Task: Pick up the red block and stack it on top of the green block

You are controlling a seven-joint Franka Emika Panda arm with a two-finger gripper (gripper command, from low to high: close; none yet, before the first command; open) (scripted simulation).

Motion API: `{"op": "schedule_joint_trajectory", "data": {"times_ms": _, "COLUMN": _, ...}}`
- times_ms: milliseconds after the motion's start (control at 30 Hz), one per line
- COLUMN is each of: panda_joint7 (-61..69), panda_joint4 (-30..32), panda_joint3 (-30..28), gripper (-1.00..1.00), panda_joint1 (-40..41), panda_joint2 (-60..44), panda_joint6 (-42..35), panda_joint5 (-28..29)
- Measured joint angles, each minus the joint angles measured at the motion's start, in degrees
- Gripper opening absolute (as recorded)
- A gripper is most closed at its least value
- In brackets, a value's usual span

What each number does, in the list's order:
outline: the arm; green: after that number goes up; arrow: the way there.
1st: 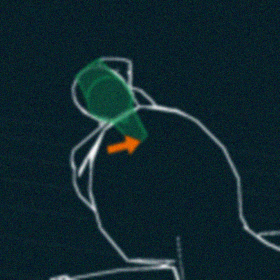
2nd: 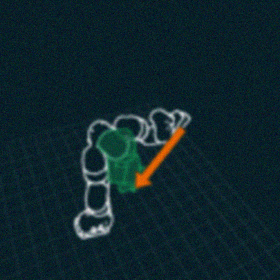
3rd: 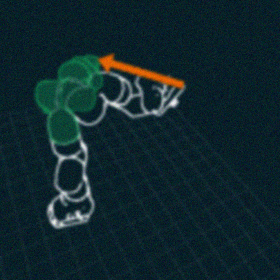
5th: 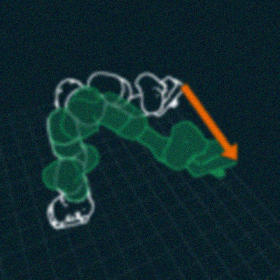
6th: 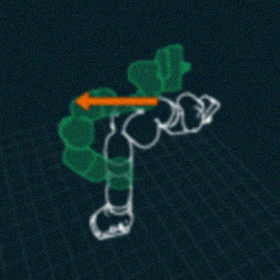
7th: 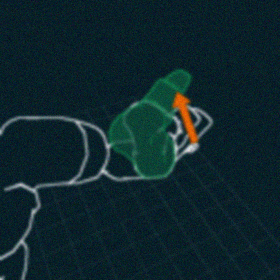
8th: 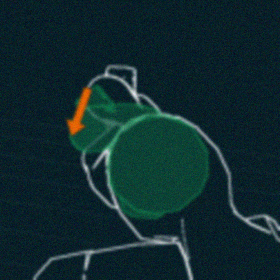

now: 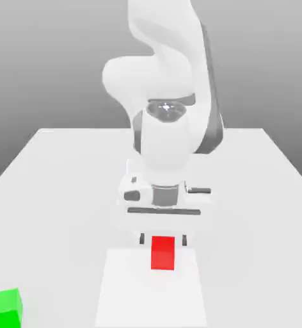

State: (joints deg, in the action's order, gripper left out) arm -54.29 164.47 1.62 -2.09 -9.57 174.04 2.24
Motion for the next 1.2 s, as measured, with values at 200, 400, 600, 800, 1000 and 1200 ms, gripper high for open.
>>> {"op": "schedule_joint_trajectory", "data": {"times_ms": 200, "panda_joint7": -0.35, "panda_joint4": -0.17, "panda_joint3": -0.35, "gripper": -1.0, "panda_joint1": -0.36, "panda_joint2": -1.25, "panda_joint6": 1.12, "panda_joint5": 0.4}}
{"op": "schedule_joint_trajectory", "data": {"times_ms": 400, "panda_joint7": 0.93, "panda_joint4": 0.86, "panda_joint3": 0.61, "gripper": -1.0, "panda_joint1": 0.18, "panda_joint2": 5.87, "panda_joint6": -5.0, "panda_joint5": -1.35}}
{"op": "schedule_joint_trajectory", "data": {"times_ms": 600, "panda_joint7": -2.27, "panda_joint4": -1.91, "panda_joint3": -0.99, "gripper": -1.0, "panda_joint1": 2.72, "panda_joint2": 12.16, "panda_joint6": -14.05, "panda_joint5": -2.35}}
{"op": "schedule_joint_trajectory", "data": {"times_ms": 800, "panda_joint7": -13.95, "panda_joint4": -14.0, "panda_joint3": -4.59, "gripper": -1.0, "panda_joint1": 9.81, "panda_joint2": 5.95, "panda_joint6": -19.92, "panda_joint5": -2.83}}
{"op": "schedule_joint_trajectory", "data": {"times_ms": 1000, "panda_joint7": -24.6, "panda_joint4": -26.47, "panda_joint3": -9.72, "gripper": -1.0, "panda_joint1": 14.39, "panda_joint2": -0.85, "panda_joint6": -25.69, "panda_joint5": -5.22}}
{"op": "schedule_joint_trajectory", "data": {"times_ms": 1200, "panda_joint7": -30.84, "panda_joint4": -35.91, "panda_joint3": -13.46, "gripper": -1.0, "panda_joint1": 18.65, "panda_joint2": -9.37, "panda_joint6": -27.04, "panda_joint5": -9.42}}
